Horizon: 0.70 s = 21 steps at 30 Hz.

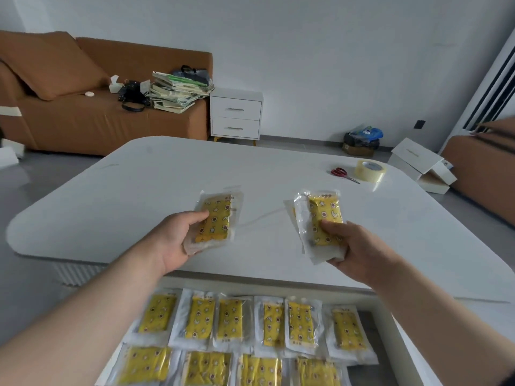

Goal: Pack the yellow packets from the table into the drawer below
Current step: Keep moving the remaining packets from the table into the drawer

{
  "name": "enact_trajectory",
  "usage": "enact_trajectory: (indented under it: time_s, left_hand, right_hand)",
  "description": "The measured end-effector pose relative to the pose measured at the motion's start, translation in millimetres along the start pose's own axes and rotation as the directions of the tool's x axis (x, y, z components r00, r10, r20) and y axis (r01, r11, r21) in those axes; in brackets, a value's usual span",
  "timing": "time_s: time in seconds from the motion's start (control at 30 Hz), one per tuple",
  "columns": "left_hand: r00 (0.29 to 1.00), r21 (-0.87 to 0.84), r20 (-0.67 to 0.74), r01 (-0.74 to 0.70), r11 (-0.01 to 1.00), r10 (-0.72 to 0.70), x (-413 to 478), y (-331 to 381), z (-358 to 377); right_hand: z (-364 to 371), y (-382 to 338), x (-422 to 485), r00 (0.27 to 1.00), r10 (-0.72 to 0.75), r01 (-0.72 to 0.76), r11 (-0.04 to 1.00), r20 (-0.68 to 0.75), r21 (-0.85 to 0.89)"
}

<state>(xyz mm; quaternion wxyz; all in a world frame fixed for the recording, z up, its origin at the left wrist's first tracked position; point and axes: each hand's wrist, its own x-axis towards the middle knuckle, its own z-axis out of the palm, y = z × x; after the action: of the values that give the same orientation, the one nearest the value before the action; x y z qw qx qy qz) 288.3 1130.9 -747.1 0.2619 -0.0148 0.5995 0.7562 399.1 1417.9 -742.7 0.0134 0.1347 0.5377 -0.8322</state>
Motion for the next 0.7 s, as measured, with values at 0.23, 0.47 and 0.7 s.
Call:
enact_trajectory:
  time_s: [0.23, 0.47, 0.7]
  left_hand:
    - [0.997, 0.526, 0.052, 0.017, 0.85, -0.052, -56, -12, -35]
    - [0.98, 0.979, 0.051, -0.011, 0.206, -0.191, -53, -38, -83]
    - [0.949, 0.999, -0.005, -0.01, -0.048, -0.314, -29, -51, -96]
  right_hand:
    - [23, 47, -38, 0.98, 0.115, -0.056, 0.943, 0.163, -0.327]
    - [50, 90, -26, 0.962, 0.252, -0.117, 0.727, 0.105, -0.676]
    - [69, 119, 9, 0.929, 0.353, -0.14, 0.609, 0.109, -0.781]
